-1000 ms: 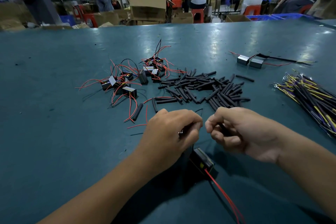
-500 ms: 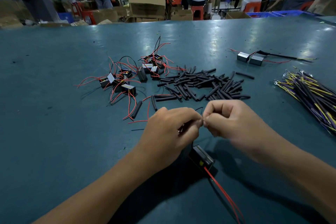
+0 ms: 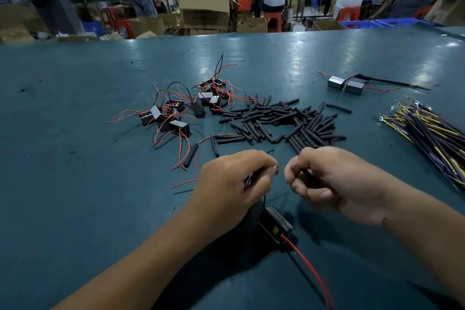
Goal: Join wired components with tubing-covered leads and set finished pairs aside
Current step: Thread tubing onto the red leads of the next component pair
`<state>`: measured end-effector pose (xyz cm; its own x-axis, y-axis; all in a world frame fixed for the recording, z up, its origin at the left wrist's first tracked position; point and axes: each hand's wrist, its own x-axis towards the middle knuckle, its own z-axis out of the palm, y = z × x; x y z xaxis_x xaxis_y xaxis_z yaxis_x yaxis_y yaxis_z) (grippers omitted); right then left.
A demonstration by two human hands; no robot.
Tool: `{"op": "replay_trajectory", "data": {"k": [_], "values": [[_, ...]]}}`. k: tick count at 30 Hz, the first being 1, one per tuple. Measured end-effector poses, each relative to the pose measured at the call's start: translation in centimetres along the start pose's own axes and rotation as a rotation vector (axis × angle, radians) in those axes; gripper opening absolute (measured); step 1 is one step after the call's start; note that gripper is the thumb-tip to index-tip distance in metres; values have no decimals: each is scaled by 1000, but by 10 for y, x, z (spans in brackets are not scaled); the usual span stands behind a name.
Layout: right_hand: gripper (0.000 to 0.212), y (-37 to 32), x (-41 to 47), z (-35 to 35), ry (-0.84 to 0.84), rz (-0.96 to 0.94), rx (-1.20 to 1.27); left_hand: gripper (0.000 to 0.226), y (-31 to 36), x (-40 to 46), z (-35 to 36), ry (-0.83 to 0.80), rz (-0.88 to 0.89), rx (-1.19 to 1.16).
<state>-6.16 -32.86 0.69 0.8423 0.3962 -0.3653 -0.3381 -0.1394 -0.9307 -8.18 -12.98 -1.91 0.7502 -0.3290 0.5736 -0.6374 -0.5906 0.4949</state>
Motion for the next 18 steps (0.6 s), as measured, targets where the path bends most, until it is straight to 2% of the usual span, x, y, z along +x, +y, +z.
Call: {"op": "replay_trajectory", "data": {"k": [2,4,9,12,14,18], "values": [[11,-2,-3,2,-99,126,125,13,2,0,0,18,107,141],[18,-1,-4,6,-151,160,214,17,4,0,0,33,185,238],[19,-1,-5,11,-115,151,287,23,6,1,-3,43,239,364],[5,2,-6,18,-19,43,195,21,5,1,-3,37,251,382],[13,6,-5,23,47,-79,119,22,3,0,-2,46,251,374],[13,9,-5,25,97,-332,-17,20,3,0,-1,62,218,275]]}}
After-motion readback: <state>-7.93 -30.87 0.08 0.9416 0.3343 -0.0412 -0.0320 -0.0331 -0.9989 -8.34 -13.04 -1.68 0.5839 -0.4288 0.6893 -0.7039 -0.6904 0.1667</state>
